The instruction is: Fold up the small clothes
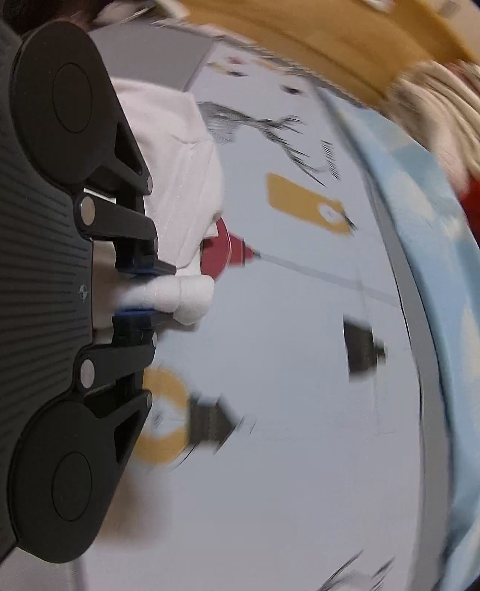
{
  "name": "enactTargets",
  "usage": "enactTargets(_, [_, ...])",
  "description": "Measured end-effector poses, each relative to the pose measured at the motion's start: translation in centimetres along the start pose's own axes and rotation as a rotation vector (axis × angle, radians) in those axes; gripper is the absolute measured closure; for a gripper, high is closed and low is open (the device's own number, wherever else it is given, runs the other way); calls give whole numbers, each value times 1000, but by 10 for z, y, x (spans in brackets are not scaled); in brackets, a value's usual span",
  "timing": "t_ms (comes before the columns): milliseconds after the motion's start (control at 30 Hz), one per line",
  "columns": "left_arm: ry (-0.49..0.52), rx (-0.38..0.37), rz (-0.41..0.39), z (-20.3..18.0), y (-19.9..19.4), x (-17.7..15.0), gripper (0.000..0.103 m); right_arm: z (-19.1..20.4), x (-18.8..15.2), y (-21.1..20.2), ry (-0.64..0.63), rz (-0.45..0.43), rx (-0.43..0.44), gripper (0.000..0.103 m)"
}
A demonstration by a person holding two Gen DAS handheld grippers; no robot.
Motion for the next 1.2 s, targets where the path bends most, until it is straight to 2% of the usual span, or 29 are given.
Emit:
enactTargets(67, [71, 32, 2, -14, 10, 34, 83, -16, -17, -18, 38, -57, -27, 89])
enactTargets(167, [221, 55, 36, -55, 49, 104, 83, -44, -62, -45, 171, -142, -30, 89])
enactTargets(200, [303, 59, 51, -74, 69, 129, 83, -51, -78, -54, 216, -165, -17, 89])
enactTargets(267, [382, 66, 47, -108, 100, 160, 83, -60, -110, -68, 300, -188, 17, 88])
enactTargets(300, [438, 75, 53, -127, 116, 169, 83, -61, -127, -74, 333, -197, 36, 88])
enactTargets(400, [573, 118, 7, -174, 145, 172, 83, -58, -156, -78, 376, -220, 64, 88])
enactTargets(467, [584, 126, -2, -189, 160, 174, 83, -54, -160, -75, 360, -222, 81, 87])
enactTargets(533, [570, 125, -12, -195, 165, 179, 82, -53, -159, -72, 329, -225, 82, 81])
enactTargets(567, [562, 124, -20, -195, 164, 181, 79, -54, -158, -72, 325, -222, 91, 78])
enactTargets(633, [552, 112, -64, -185, 148, 183, 65, -56, -154, -75, 332, -203, 107, 70])
enactTargets(667, [554, 114, -87, -180, 139, 185, 49, -57, -152, -77, 338, -202, 109, 66])
enactTargets(700, [554, 131, -110, -175, 130, 187, 35, -57, -150, -80, 338, -208, 106, 58])
enactTargets(733, [552, 158, -138, -170, 120, 189, 30, -57, -149, -84, 330, -223, 87, 51])
enactTargets(800, [550, 169, -171, -152, 90, 185, 23, -55, -149, -94, 302, -252, 25, 43])
enactTargets(867, [561, 155, -131, -133, 66, 171, 23, -49, -150, -102, 247, -247, -16, 41])
enactTargets(933, [608, 166, -80, -113, 42, 144, 23, -38, -153, -108, 185, -197, -21, 42])
enactTargets(1033, [742, 150, 25, -90, 14, 88, 23, -10, -167, -110, 71, -78, -16, 43])
enactTargets(1133, [853, 99, 173, -73, 21, 31, 23, 22, -187, -92, -58, -15, 7, 47])
enactTargets(1200, [906, 133, 209, -68, 43, 9, 22, 40, -191, -74, -161, -26, -50, 48])
Point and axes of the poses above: each gripper's, at about its wrist camera, not at the fingertips, and y roughly the way its jaws point, z to its left, x to its top, the point moved 1 cm from there along y, roughly the way its jaws point, and after that the axes turned 2 degrees about y, right-handed, at the moved point
